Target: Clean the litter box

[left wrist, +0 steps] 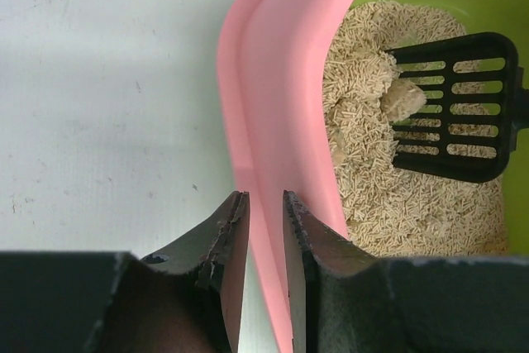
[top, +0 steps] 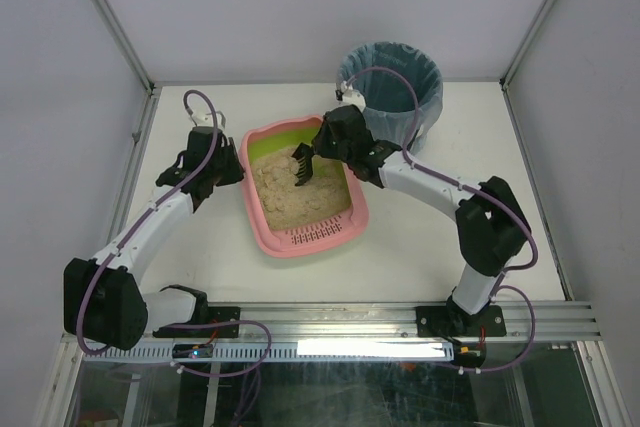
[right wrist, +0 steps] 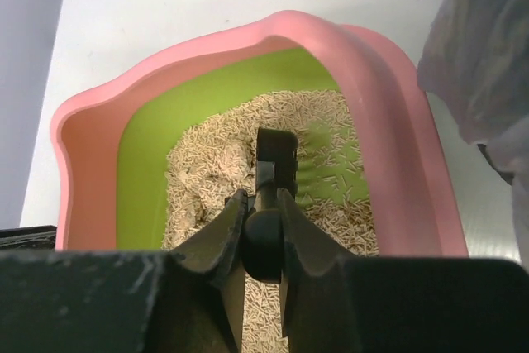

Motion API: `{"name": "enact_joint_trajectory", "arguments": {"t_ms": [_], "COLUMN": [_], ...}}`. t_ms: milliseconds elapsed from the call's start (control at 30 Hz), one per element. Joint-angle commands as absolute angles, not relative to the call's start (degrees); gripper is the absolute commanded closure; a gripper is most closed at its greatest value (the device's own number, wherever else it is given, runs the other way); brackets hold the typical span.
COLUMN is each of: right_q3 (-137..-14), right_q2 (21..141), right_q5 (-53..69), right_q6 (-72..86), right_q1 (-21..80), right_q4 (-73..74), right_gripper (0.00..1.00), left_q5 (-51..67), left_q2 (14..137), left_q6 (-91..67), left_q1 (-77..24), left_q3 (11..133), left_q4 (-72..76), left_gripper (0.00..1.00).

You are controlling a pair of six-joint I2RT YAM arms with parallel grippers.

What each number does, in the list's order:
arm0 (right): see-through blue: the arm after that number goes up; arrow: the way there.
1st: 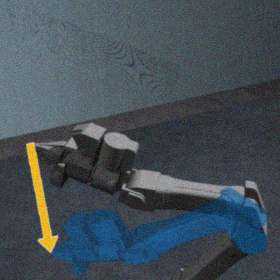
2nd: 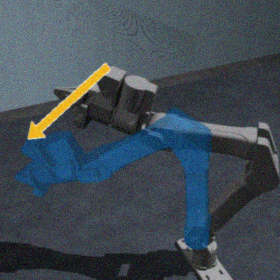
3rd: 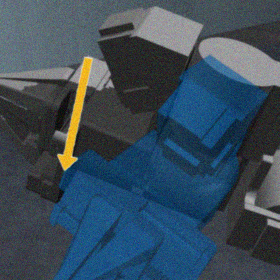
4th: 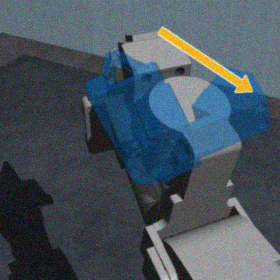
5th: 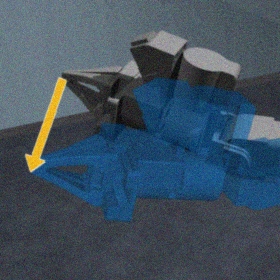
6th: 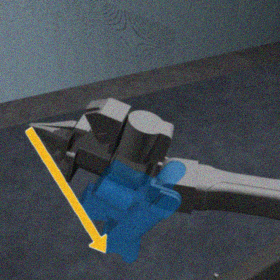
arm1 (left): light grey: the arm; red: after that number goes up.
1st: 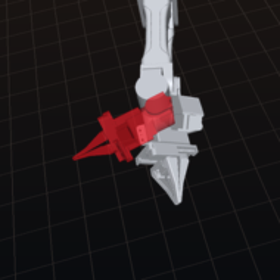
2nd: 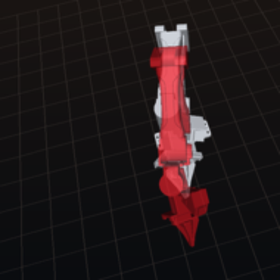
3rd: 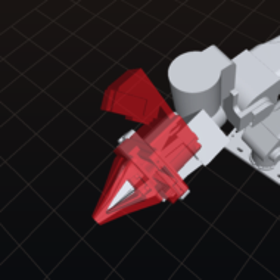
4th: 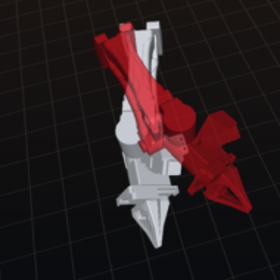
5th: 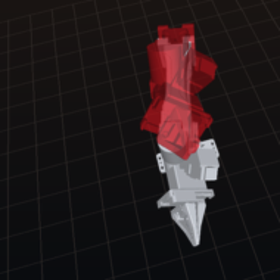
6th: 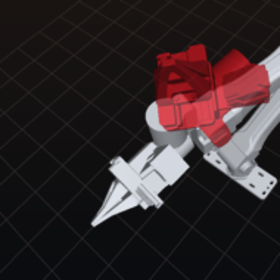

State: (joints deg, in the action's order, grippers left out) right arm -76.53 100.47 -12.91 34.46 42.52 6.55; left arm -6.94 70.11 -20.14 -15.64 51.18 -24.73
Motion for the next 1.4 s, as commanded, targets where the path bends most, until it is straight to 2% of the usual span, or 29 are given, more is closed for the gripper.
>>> {"name": "enact_joint_trajectory", "arguments": {"t_ms": [0,767,1367], "right_q3": [-70.9,-58.6,-45.7], "right_q2": [98.5,84.9,72.1], "right_q5": [-8.4,-14.6,-17.7], "right_q6": [43.6,51.7,58.5], "right_q1": [43.5,44.8,44.4], "right_q4": [3.2,-5.5,-13.8], "right_gripper": [1.00,1.00,1.00], "left_q5": [-3.6,-2.7,-3.2], "left_q2": [70.4,71.8,69.4], "left_q6": [-20.0,-19.7,-20.2], "left_q1": [-15.7,-15.7,-15.7], "left_q3": [52.9,53.5,53.1], "left_q4": [-23.4,-23.9,-23.4], "left_gripper": [0.76,0.80,0.78]}}
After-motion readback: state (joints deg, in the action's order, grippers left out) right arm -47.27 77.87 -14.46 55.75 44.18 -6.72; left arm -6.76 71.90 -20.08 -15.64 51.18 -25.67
